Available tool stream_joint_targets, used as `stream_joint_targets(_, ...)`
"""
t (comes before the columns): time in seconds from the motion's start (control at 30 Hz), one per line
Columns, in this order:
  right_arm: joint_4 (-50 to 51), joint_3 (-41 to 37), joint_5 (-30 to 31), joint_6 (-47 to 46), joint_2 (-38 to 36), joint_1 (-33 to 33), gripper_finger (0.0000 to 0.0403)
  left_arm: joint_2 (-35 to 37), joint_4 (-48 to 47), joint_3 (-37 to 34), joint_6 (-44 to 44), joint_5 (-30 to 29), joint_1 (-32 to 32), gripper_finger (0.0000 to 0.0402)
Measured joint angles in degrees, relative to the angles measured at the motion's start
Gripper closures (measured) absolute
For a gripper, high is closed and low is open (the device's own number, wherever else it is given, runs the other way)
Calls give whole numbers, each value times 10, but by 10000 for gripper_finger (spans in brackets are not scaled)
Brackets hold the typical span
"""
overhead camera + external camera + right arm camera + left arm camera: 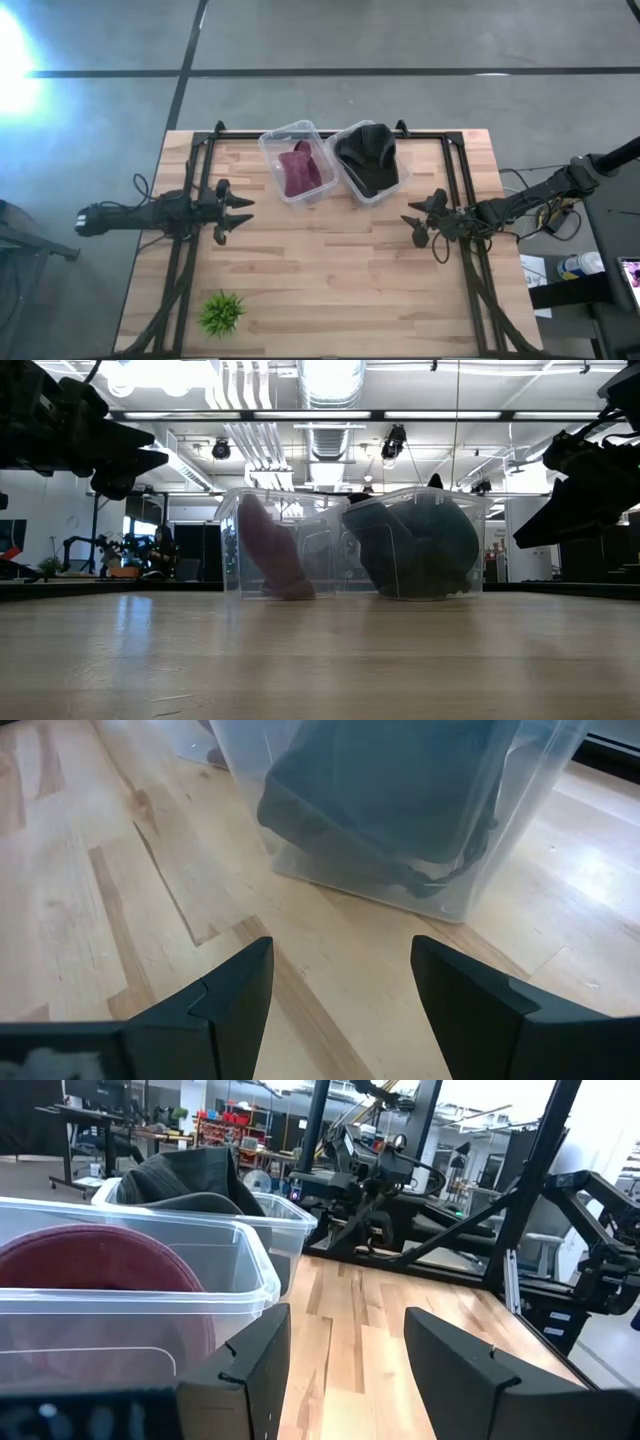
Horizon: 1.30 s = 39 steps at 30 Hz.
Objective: Pick & Place hat
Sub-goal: Return to Home Position
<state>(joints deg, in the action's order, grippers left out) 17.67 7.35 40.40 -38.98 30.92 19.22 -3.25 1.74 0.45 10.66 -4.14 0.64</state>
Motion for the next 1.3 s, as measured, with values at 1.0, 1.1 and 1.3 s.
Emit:
stream_joint_targets(1.0, -195, 18, -358, 302, -151, -43, 170, 0, 0, -1, 1, -1, 0, 211)
stream_joint_targets(1.1, -222, 18, -444, 342, -173, -67, 170, 0, 0, -1, 1, -1, 0, 211)
stream_joint_targets(1.3, -223, 16, -457, 368, -197, -125, 170, 0, 0, -1, 1, -1, 0, 211)
